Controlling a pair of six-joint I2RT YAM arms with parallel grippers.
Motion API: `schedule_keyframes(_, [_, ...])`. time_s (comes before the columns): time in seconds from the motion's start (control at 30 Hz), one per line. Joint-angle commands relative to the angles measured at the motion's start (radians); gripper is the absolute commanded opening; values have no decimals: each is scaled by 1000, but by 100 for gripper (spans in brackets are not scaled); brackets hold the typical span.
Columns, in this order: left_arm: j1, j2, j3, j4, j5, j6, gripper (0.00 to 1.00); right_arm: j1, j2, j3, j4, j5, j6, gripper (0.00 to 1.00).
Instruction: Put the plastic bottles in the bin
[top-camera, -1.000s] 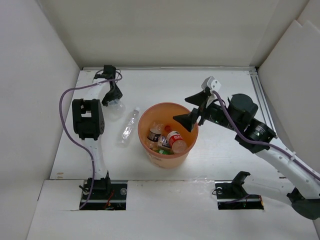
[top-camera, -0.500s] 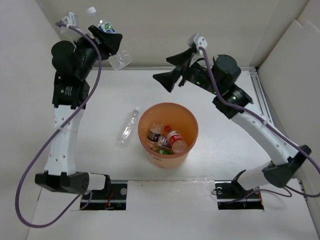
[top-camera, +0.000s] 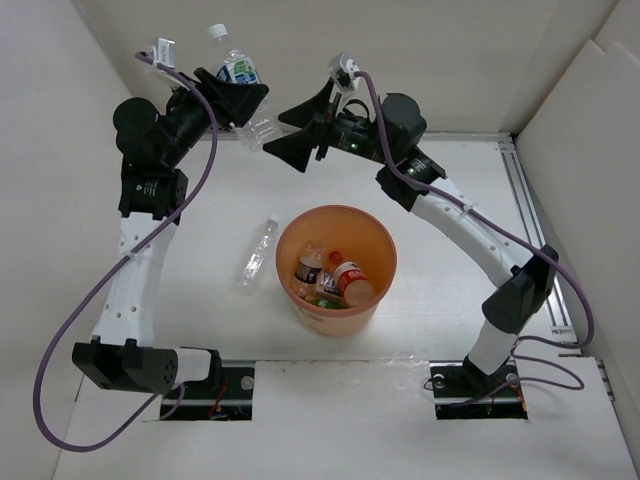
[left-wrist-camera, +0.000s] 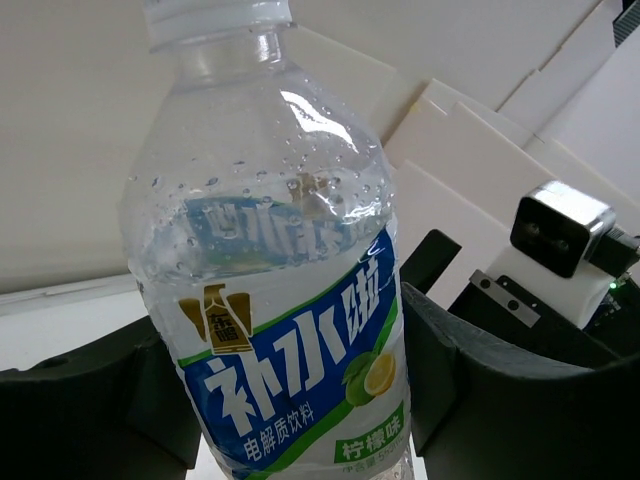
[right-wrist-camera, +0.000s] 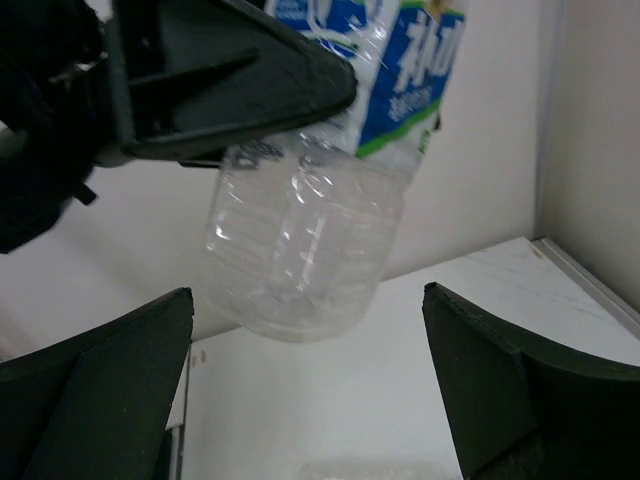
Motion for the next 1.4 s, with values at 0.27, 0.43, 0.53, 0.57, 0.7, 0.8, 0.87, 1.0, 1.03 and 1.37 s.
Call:
schedule_keyframes(0.27, [-2, -70, -92, 222, 109, -39, 0, 39, 104, 172, 171, -61, 127, 100])
schedule_keyframes(0.43, [-2, -90, -123, 242, 109, -39, 0, 50, 125, 183, 171, -51, 136, 100])
schedule_keyframes(0.53, [-2, -90, -123, 268, 148, -58, 0, 59, 147, 192, 162, -42, 136, 100])
schedule_keyframes(0.57, [-2, -90, -134, 279, 149, -59, 0, 59, 147, 218, 141, -42, 136, 100])
schedule_keyframes(0.7, [-2, -99, -145, 320, 179, -72, 0, 59, 185, 237, 140, -70, 154, 97])
schedule_keyframes(0.8, [-2, -99, -154, 349, 201, -72, 0, 59, 196, 264, 140, -114, 192, 80])
schedule_keyframes(0.87, [-2, -110, -166, 358, 192, -72, 1, 59, 223, 278, 140, -143, 215, 71])
schedule_keyframes(1.0, [-2, -130, -175, 368, 162, -54, 31, 59, 208, 243, 174, -177, 235, 18])
schedule_keyframes(1.03, [-2, -130, -184, 368, 144, -45, 41, 59, 187, 205, 174, -177, 235, 11])
schedule_keyframes(1.37, [-2, -161, -157, 280, -35, 9, 100, -11, 33, -60, 208, -147, 205, 0])
